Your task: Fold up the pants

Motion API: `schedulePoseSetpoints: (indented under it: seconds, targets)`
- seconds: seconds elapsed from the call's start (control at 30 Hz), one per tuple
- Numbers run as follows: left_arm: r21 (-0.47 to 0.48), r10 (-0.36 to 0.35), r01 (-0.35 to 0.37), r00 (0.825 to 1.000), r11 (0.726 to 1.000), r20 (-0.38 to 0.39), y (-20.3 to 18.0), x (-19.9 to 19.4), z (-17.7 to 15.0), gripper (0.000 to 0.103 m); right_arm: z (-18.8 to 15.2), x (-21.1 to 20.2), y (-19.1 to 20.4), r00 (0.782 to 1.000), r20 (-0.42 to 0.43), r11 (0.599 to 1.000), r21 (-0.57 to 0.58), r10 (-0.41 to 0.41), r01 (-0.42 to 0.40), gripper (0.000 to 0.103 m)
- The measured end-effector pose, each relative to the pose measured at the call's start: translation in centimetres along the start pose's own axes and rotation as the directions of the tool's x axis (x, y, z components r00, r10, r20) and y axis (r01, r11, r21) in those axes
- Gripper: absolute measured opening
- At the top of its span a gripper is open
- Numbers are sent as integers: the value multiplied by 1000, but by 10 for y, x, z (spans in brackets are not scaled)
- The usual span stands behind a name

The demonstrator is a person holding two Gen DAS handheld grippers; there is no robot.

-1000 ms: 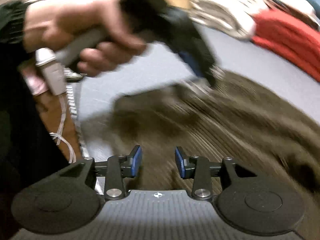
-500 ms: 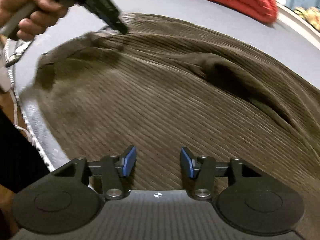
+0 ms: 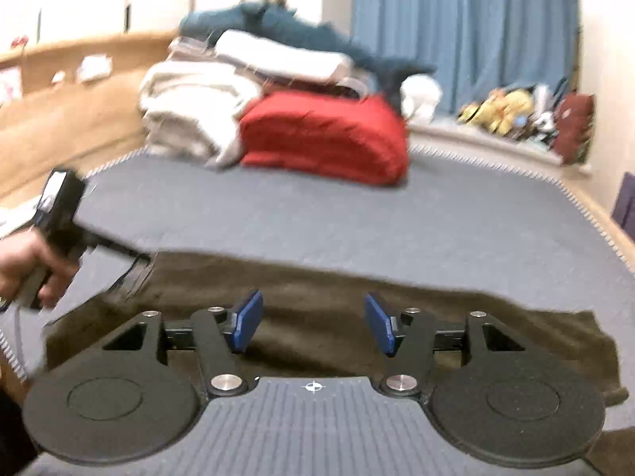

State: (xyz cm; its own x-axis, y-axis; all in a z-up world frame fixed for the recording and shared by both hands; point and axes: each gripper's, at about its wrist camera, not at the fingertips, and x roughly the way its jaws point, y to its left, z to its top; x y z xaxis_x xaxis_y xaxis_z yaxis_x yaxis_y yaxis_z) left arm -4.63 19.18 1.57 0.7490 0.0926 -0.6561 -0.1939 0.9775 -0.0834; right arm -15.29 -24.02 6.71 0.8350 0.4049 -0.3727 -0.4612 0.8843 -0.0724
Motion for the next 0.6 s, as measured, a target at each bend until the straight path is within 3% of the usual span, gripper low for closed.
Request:
schedulePoseSetpoints:
  seconds: [0.1, 0.27, 0.4, 0.5, 0.6]
  targets:
    - [37, -27, 26, 999, 999, 34, -14, 7, -1, 27, -13, 25, -24, 994, -93, 995, 81, -54, 62, 59]
    - [137, -76, 67, 995, 988, 63, -35, 25, 3, 27, -25, 42, -39, 991, -117, 986, 148, -58, 75, 59]
    - [147, -150, 142, 988, 979, 40, -31, 46, 14, 31, -31, 58, -42, 988, -137, 985, 150, -67, 87, 59]
    - [182, -114, 106, 993, 977, 33, -19, 71, 30, 41, -29, 58, -43, 987, -143, 984, 155, -70, 92, 60]
    - [149, -69, 64, 997, 987, 33, 6, 98, 44, 52, -29, 51, -42, 988, -143, 986, 146, -56, 77, 61]
